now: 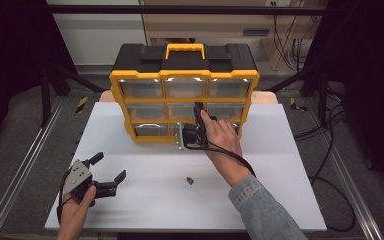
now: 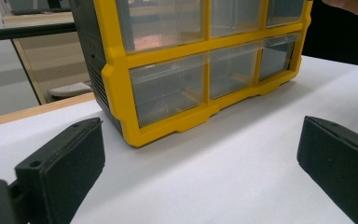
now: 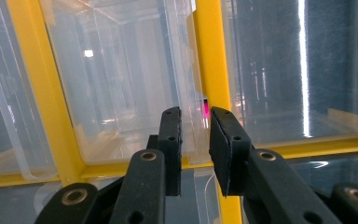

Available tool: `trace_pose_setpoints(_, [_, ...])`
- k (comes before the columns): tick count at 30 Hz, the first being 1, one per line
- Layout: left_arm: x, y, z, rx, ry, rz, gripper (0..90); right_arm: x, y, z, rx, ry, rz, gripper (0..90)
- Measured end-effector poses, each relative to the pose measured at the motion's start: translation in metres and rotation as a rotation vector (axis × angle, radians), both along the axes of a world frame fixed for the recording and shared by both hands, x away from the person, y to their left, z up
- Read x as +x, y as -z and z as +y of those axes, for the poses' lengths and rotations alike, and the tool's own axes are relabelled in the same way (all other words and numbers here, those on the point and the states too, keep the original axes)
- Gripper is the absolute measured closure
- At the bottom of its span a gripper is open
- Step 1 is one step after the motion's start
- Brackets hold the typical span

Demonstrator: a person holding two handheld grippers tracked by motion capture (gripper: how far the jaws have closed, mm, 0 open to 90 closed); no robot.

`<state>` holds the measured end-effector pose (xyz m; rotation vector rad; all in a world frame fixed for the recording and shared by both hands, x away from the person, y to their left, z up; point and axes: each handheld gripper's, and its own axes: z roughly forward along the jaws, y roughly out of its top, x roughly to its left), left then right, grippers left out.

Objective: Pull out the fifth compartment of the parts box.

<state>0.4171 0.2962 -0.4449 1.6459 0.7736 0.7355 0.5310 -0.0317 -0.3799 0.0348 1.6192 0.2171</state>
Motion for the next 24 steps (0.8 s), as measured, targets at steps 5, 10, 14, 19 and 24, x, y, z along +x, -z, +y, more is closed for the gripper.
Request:
trace_pose_setpoints(5, [-0.0001,-0.0001,0.0002,-0.002,0.001,0.000,0.7,-0.0001,0.0030,0.0014,-0.030,0.015,-0.022,75.9])
trace_pose_setpoints(10, [-0.0003,-0.0002,-0.0002,0.002,0.001,-0.001,0.7,-0.0003,0.0028,0.0020,-0.036,0.017,-0.031,76.8])
trace_pose_setpoints(14, [-0.0002,-0.0003,-0.0001,0.002,0.002,-0.001,0.6,-0.0023,0.0011,0.0016,-0.030,0.016,-0.020,78.3])
trace_pose_setpoints(19, [-0.0003,-0.0003,0.0002,-0.002,-0.001,-0.003,0.6,-0.0044,0.0001,0.0012,-0.031,0.009,-0.017,78.1])
trace_pose_setpoints(24, [-0.0002,-0.0005,0.0003,-0.004,-0.003,-0.004,0.6,-0.0100,-0.0007,0.0013,-0.029,0.008,-0.011,77.8])
